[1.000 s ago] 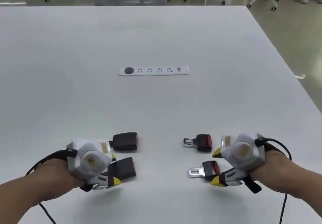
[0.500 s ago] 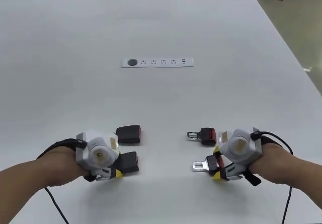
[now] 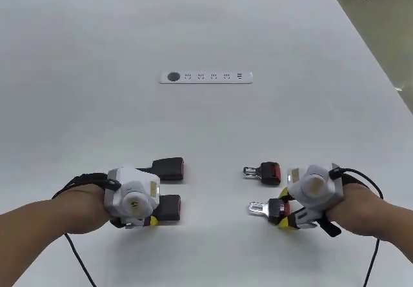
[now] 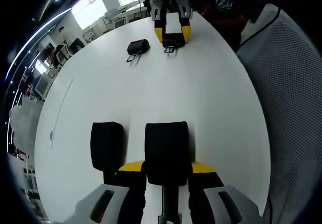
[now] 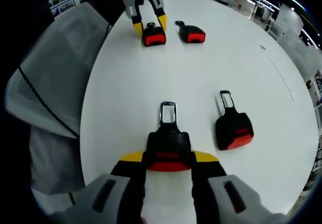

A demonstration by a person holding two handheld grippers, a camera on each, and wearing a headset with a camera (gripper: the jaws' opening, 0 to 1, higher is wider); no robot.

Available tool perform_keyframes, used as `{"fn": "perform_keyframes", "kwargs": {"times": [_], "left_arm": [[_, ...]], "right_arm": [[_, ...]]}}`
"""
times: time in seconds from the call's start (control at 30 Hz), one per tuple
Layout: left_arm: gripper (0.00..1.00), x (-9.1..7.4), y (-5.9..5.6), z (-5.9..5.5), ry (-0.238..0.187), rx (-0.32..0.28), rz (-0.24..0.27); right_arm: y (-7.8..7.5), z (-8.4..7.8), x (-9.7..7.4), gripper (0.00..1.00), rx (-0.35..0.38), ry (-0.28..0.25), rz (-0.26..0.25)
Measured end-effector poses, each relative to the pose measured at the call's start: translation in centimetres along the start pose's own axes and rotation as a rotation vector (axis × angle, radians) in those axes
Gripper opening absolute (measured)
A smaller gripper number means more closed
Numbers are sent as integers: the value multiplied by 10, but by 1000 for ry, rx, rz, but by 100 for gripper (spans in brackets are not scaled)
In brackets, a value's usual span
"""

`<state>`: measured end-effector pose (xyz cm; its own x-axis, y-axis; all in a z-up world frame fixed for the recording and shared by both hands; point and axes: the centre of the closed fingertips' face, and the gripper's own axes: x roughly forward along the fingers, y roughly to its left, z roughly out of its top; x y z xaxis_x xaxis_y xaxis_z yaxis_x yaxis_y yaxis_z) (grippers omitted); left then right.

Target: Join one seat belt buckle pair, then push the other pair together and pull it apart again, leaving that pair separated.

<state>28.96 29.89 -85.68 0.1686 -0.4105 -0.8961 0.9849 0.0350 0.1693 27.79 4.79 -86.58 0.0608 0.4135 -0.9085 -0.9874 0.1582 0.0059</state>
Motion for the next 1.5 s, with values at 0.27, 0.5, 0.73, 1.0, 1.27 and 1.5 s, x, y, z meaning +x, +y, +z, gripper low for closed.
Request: {"fn": "perform_keyframes", "kwargs": {"times": [0.27, 0.5, 0.73, 1.0, 1.27, 1.5], "left_arm": [[33, 1, 0, 1, 20, 8, -9], [33, 2, -1, 0, 29, -3, -24], [33, 3, -1, 0, 30, -4, -40], [33, 3, -1, 0, 38, -8, -49], [33, 4, -2, 1, 46, -1, -64], [33, 4, -2, 2, 27, -14, -62]], "right_arm": [[0, 0, 0, 35, -30, 28, 11], [1, 8, 2, 35, -25, 28, 8], [10, 32, 12, 35, -33, -7, 30], [22, 63, 27, 35, -71, -29, 40], [25, 95, 42, 35, -71, -70, 41], [26, 116, 54, 35, -96, -42, 39]]}}
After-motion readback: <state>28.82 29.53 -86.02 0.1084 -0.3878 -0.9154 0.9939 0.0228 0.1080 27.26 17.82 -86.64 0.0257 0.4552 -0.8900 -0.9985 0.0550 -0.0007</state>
